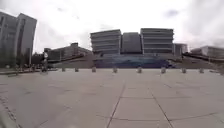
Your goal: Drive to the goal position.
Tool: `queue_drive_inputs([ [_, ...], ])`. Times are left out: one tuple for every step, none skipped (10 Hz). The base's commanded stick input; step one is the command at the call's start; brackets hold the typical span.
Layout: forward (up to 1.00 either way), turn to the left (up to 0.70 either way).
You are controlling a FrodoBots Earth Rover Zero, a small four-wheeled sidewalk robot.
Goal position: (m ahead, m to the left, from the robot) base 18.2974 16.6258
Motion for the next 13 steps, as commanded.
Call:
queue_drive_inputs([
  [0.7, 0.02],
  [0.7, 0.02],
  [0.7, 0.02],
  [0.7, 0.02],
  [0.7, 0.02],
  [0.7, 0.02],
  [0.7, 0.02],
  [0.7, 0.02],
  [0.7, 0.02],
  [0.7, 0.02],
  [0.7, 0.02],
  [0.7, 0.02],
  [0.7, 0.02],
])
